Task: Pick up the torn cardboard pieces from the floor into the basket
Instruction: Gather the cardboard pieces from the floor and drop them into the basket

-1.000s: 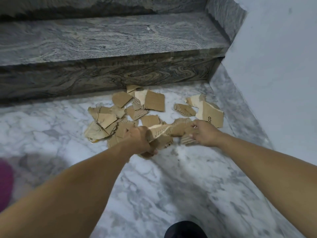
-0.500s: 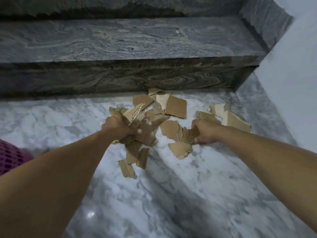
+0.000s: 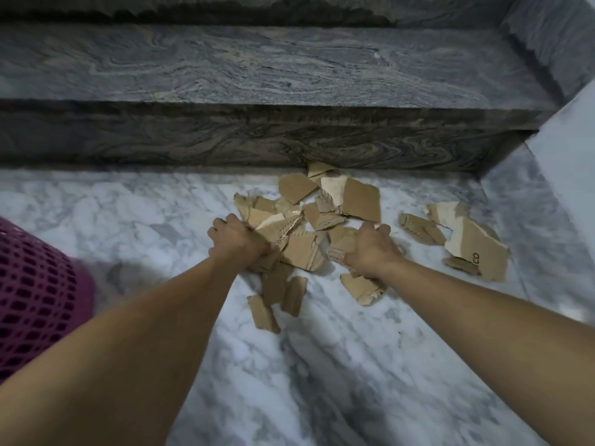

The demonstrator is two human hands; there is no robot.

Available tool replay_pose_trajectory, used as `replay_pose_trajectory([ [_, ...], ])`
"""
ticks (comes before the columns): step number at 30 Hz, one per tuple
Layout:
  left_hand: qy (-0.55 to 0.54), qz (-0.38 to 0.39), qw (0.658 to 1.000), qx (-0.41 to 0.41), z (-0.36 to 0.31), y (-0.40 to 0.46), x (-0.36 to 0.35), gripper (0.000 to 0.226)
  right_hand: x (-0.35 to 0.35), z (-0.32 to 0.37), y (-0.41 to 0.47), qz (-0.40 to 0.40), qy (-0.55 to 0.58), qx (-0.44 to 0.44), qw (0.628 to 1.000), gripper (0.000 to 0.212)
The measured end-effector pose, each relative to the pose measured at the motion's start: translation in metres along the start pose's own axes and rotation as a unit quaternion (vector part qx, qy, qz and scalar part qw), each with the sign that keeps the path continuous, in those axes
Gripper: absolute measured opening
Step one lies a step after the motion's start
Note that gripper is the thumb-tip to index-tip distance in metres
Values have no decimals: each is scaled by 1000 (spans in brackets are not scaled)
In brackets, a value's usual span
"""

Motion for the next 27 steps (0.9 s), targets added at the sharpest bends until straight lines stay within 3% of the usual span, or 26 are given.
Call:
replay_pose_trajectory([
  [5,-191,33,981,29,-4,-22,-5,81,2,-2,1,-7,62,-19,998,96],
  [7,-236,56,970,18,-8,-27,-10,72,-3,-2,0,30,113,-24,993,85],
  [10,-298,98,949,19,-13,-32,-13,54,-3,-4,-1,64,186,-19,980,44],
  [12,-314,121,941,19,-13,-35,-15,53,3,-10,-4,110,237,-40,965,29],
  [16,-311,163,936,11,-17,-49,-20,50,28,-20,6,143,331,-69,930,28],
  [20,-318,158,935,12,-21,-57,-21,43,3,6,-13,247,381,-35,890,31],
  [22,-315,139,939,5,-23,-61,-18,39,-19,14,-18,234,356,-22,904,24],
  [24,-313,135,940,2,-24,-65,-21,47,-28,21,-16,172,339,-1,925,23],
  [27,-334,140,932,17,-20,-73,-25,40,-25,31,-16,133,345,8,929,16],
])
Point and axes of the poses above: each hand's wrist, its own y-axis towards the middle knuckle, its own x-axis out of the back of the hand, z = x × y, the point moved 10 cm from there along y, towards the middle knuckle, and after that the axes turned 3 degrees about -z, right-handed, at the moved point
